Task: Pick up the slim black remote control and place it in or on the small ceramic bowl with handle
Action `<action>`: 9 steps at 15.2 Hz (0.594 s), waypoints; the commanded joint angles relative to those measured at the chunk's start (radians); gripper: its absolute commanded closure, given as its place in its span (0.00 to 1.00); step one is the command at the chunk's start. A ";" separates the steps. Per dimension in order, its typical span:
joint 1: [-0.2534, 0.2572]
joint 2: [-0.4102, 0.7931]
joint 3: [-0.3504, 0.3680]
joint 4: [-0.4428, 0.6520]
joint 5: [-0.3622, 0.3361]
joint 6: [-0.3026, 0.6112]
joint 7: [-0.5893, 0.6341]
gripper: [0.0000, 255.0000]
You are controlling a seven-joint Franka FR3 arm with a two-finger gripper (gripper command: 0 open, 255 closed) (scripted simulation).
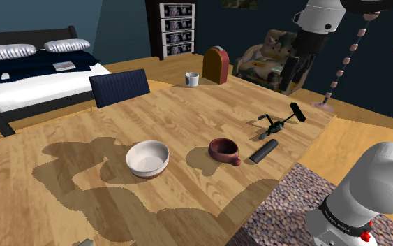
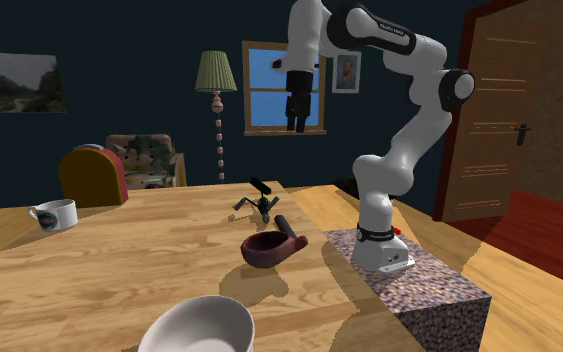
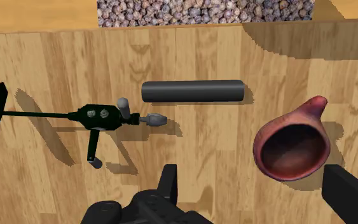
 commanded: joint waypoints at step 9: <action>0.144 -0.019 -0.168 -0.259 -0.096 0.186 -0.505 0.00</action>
